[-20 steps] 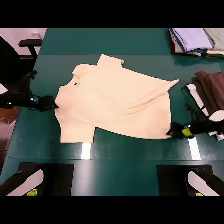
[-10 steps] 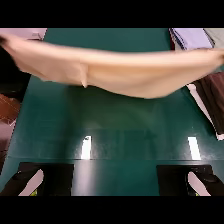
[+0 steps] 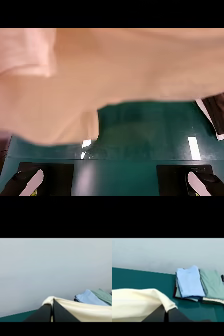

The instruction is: Fold the shirts.

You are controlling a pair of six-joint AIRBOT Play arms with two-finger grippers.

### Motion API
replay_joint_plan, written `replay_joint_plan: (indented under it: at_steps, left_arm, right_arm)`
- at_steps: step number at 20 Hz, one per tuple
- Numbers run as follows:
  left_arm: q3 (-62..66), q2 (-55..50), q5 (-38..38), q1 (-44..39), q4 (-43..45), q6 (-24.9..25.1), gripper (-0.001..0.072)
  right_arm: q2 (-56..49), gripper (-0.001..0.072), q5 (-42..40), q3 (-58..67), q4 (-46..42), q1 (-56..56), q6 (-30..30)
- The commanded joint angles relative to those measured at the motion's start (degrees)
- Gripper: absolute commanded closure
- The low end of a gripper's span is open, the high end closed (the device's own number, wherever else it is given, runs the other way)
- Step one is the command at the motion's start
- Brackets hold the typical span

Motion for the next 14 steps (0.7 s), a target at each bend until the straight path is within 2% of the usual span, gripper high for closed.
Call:
replay_joint_plan:
  at_steps: [1,4,7,12,14]
  left_arm:
    - [-4.2,-0.5,-1.0,0.0,-0.2,-1.1,0.0684]
    - [-19.5,-1.8,-3.4,0.0,-0.2,-1.0,0.0684]
    - [-30.6,-8.4,-7.4,0.0,-1.0,0.5,0.0683]
    - [-40.6,-28.0,-6.8,-3.0,-0.6,4.7,0.0683]
    - [-40.4,-36.5,-2.5,-6.9,0.6,7.8,0.0683]
  right_arm:
    - [-4.8,0.0700,6.5,1.5,-2.3,0.0,0.9]
    - [-10.3,0.0699,7.2,-8.2,-2.3,0.0,1.0]
    - [-18.9,0.0699,6.9,-15.4,-2.3,0.1,1.0]
    - [-36.3,0.0699,4.3,-21.7,-2.3,3.2,0.6]
    - [-42.9,0.0699,1.9,-19.4,-2.2,3.8,0.6]
